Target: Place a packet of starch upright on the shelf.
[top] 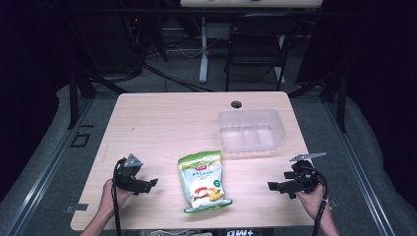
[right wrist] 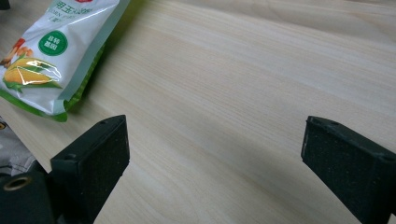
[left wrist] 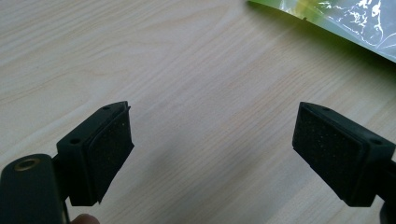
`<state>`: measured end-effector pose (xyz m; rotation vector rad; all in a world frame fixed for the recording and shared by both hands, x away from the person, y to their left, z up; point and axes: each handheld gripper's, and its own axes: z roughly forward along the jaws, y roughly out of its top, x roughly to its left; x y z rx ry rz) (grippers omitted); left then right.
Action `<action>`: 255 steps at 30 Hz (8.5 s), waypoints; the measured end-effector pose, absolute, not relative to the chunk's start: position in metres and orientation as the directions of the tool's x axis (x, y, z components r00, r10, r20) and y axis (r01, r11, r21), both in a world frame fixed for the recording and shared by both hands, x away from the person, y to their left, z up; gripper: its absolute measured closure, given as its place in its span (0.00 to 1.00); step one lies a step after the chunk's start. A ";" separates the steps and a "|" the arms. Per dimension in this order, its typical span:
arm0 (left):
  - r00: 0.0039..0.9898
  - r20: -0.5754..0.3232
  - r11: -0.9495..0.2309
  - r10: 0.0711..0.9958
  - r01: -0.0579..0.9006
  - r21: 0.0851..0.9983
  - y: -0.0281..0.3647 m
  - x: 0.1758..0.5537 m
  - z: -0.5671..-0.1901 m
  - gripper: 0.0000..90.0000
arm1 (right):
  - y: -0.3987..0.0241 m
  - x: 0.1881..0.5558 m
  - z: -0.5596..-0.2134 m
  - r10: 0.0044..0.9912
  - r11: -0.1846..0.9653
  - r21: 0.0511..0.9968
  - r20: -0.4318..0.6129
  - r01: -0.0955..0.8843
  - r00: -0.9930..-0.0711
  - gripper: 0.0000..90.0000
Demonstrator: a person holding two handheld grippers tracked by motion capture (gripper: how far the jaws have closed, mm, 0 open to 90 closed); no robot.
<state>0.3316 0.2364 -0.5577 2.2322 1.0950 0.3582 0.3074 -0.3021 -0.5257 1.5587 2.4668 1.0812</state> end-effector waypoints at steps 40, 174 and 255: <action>0.617 -0.019 -0.464 0.787 0.611 0.641 0.239 0.330 -0.556 0.13 | -0.252 0.329 -0.514 0.722 0.342 0.582 0.340 0.738 -0.603 0.08; 0.621 -0.032 -0.456 0.783 0.609 0.649 0.242 0.331 -0.555 0.13 | -0.221 0.354 -0.478 0.643 0.234 0.665 0.441 0.709 -0.626 0.99; 0.628 -0.025 -0.463 0.778 0.600 0.653 0.239 0.331 -0.555 0.13 | -0.335 0.325 -0.421 0.851 0.012 0.777 0.322 0.629 -0.415 0.99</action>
